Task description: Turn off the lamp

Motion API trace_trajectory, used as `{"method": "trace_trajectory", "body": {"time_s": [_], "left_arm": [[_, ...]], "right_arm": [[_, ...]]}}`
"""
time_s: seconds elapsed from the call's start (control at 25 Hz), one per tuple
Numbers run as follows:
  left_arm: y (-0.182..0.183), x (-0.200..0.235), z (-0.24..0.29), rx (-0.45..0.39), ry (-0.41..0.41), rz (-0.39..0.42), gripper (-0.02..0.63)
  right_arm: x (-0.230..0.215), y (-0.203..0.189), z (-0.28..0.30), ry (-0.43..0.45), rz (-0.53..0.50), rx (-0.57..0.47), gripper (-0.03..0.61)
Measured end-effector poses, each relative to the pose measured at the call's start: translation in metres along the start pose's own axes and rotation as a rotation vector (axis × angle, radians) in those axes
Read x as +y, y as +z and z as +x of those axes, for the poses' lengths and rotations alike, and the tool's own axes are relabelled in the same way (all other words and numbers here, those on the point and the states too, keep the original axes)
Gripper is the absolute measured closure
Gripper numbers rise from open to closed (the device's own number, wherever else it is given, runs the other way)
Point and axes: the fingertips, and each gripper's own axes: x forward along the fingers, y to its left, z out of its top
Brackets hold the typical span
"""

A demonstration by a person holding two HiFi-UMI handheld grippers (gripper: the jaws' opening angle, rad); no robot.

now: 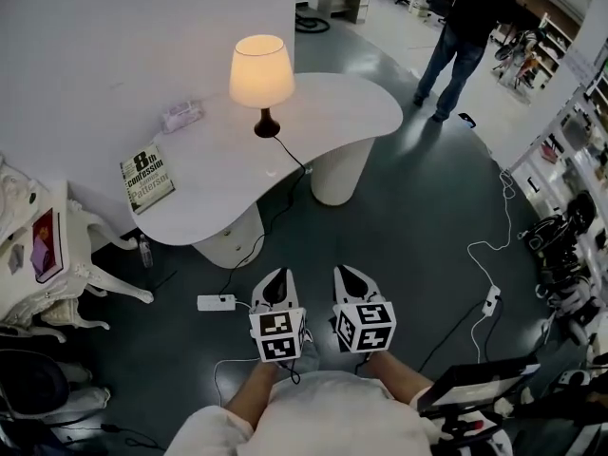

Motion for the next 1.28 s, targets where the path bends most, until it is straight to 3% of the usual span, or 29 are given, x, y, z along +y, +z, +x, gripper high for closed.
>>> {"method": "trace_trajectory", "body": {"time_s": [0.76, 1.04, 1.28], "left_arm": [[0.022, 0.043, 0.084, 0.046, 0.040, -0.030, 0.604], [0.027, 0.052, 0.102, 0.042, 0.112, -0.053, 0.604], [0.035, 0.046, 0.128, 0.032, 0.205, -0.093, 0.604]], "right_arm": [[-0.026, 0.034, 0.097, 0.027, -0.043, 0.050, 0.578], [-0.041, 0.044, 0.127, 0.080, -0.050, 0.063, 0.578], [-0.062, 0.060, 0.159, 0.177, -0.094, 0.085, 0.578]]}}
